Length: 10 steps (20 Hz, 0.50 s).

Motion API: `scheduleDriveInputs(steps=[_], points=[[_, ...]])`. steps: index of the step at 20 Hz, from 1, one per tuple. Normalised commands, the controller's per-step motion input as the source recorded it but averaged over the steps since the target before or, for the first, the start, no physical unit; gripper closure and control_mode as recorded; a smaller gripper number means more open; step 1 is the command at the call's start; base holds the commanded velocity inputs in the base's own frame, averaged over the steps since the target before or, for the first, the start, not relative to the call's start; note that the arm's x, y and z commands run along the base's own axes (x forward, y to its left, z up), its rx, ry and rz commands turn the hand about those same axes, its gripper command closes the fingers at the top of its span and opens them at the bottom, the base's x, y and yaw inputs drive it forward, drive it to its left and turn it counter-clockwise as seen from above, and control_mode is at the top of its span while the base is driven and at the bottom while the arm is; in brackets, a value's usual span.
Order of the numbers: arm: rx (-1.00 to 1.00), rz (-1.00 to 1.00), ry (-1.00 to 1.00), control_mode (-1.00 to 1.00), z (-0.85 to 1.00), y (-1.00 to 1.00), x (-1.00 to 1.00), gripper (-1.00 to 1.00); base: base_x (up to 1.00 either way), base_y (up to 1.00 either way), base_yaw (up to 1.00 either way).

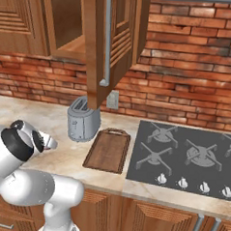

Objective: Pick the bread, place it on the cutting board, pick the jam, place it on the counter, and close the cabinet.

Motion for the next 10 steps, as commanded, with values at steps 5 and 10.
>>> scheduleDriveInputs(steps=[5, 10], points=[[0.00, 0.00, 0.00, -1.00, -0.01, 0.00, 0.00, 1.00, 0.00, 0.00, 0.00], [0.00, 0.00, 0.00, -1.00, 0.00, 0.01, 0.00, -1.00, 0.00, 0.00, 0.00]])
